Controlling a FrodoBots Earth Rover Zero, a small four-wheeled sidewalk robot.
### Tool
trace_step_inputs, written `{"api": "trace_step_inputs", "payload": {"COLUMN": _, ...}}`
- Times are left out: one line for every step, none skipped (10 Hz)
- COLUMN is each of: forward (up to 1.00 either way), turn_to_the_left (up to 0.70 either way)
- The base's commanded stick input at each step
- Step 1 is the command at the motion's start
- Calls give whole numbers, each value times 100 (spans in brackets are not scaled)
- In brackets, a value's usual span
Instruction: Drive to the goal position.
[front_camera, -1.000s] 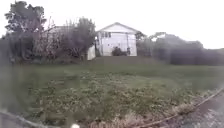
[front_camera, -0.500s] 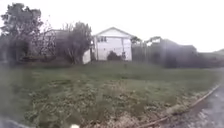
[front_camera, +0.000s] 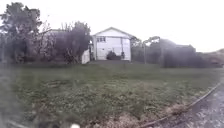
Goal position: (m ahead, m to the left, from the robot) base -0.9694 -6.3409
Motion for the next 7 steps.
{"api": "trace_step_inputs", "payload": {"forward": 0, "turn_to_the_left": -85}}
{"api": "trace_step_inputs", "payload": {"forward": 0, "turn_to_the_left": -85}}
{"api": "trace_step_inputs", "payload": {"forward": 0, "turn_to_the_left": -85}}
{"api": "trace_step_inputs", "payload": {"forward": 0, "turn_to_the_left": -85}}
{"api": "trace_step_inputs", "payload": {"forward": 0, "turn_to_the_left": -85}}
{"api": "trace_step_inputs", "payload": {"forward": 0, "turn_to_the_left": -85}}
{"api": "trace_step_inputs", "payload": {"forward": 0, "turn_to_the_left": -85}}
